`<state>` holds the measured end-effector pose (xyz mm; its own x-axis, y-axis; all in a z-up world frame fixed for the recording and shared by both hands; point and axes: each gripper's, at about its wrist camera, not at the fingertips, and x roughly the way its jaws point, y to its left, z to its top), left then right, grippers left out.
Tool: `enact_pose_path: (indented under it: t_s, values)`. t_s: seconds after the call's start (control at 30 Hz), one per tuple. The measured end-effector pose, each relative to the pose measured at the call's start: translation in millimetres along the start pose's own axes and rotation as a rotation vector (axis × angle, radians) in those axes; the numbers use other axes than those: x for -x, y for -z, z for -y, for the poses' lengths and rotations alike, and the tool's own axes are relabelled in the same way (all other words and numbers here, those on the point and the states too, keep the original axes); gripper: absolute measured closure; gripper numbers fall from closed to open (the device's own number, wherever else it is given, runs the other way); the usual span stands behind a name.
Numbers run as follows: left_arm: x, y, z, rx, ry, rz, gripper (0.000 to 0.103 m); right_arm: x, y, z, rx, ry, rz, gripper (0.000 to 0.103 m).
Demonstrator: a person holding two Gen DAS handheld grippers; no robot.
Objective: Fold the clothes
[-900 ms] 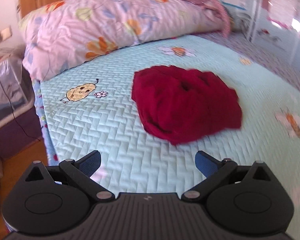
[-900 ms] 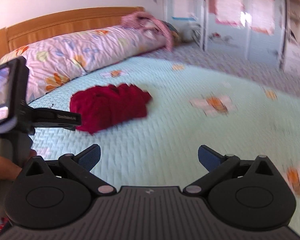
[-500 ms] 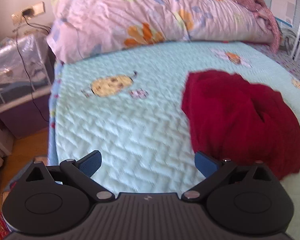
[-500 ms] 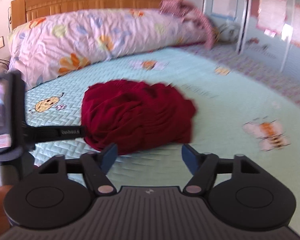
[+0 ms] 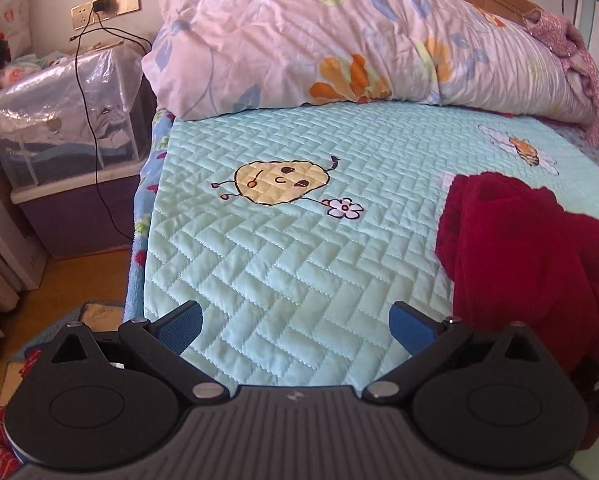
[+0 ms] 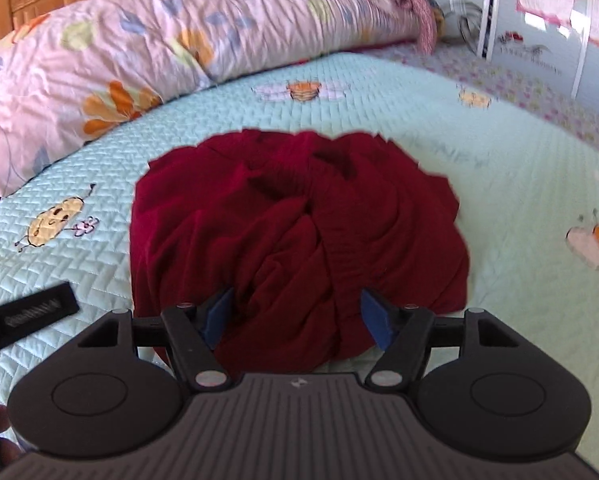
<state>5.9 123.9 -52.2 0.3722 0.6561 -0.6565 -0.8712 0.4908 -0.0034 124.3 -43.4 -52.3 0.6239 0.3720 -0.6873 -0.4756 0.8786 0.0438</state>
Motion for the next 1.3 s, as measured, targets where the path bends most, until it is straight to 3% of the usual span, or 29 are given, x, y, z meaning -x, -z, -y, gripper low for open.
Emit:
enact_pose_path:
  t_s: [0.03, 0.07, 0.1, 0.17, 0.4, 0.57, 0.63, 0.7, 0.77, 0.87, 0.93, 1.03, 1.1, 1.2, 1.27, 1.3]
  values:
    - [0.1, 0.4, 0.1, 0.008, 0.005, 0.001, 0.001, 0.9, 1.5, -0.6, -0.003, -0.011, 0.002, 0.051]
    - [0.6, 1.0, 0.2, 0.013, 0.007, 0.006, 0.001, 2.4, 2.9, -1.4, -0.005, -0.025, 0.005, 0.073]
    - [0.9, 1.0, 0.2, 0.020, 0.010, 0.015, 0.001, 5.8, 3.1, -4.7, 0.008, -0.015, 0.016, 0.082]
    - [2.2, -1.0, -0.5, 0.038, 0.007, 0.040, 0.001, 14.3, 2.5, -13.3, 0.048, 0.024, 0.044, 0.090]
    - [3.1, -2.4, -13.6, 0.112, 0.028, 0.050, 0.001, 87.2, -2.4, -7.2, 0.118, 0.185, 0.252, 0.093]
    - [10.7, 0.6, -7.5, 0.069, 0.036, 0.070, 0.001, 177.6, -11.8, 26.0, 0.119, 0.327, 0.453, 0.096]
    - [14.3, 1.2, -3.9, 0.052, 0.054, 0.083, 0.001, 207.2, -10.7, 47.1, 0.084, 0.392, 0.495, 0.096]
    - [17.8, 2.1, 1.8, 0.026, 0.083, 0.090, 0.001, 217.2, -3.2, 74.7, 0.054, 0.458, 0.449, 0.096]
    - [21.4, 3.6, 7.8, -0.002, 0.115, 0.096, 0.001, 210.0, 7.8, 106.3, 0.017, 0.500, 0.303, 0.096]
    - [27.6, 6.7, 17.6, -0.048, 0.179, 0.105, 0.001, 189.0, 44.3, 153.8, -0.166, 0.430, 0.065, 0.095]
    - [35.7, 9.1, 24.6, -0.085, 0.252, 0.122, 0.001, 179.5, 68.6, 168.5, -0.238, 0.415, -0.018, 0.095]
    - [49.8, 12.9, 35.7, -0.152, 0.401, 0.141, 0.001, 178.4, 84.6, 170.9, -0.305, 0.344, -0.032, 0.091]
    - [61.5, 14.8, 45.0, -0.223, 0.569, 0.131, 0.001, 184.4, 88.5, 169.6, -0.339, 0.314, -0.017, 0.078]
    - [88.5, 24.9, 58.5, -0.377, 0.881, 0.106, 0.001, 196.7, 92.9, 163.6, -0.357, 0.294, 0.029, 0.056]
    - [107.9, 35.6, 67.2, -0.486, 1.062, 0.101, 0.001, 204.5, 99.9, 160.0, -0.365, 0.282, 0.050, 0.052]
    - [116.4, 42.5, 70.7, -0.537, 1.111, 0.113, 0.001, 208.3, 105.6, 159.1, -0.367, 0.273, 0.054, 0.052]
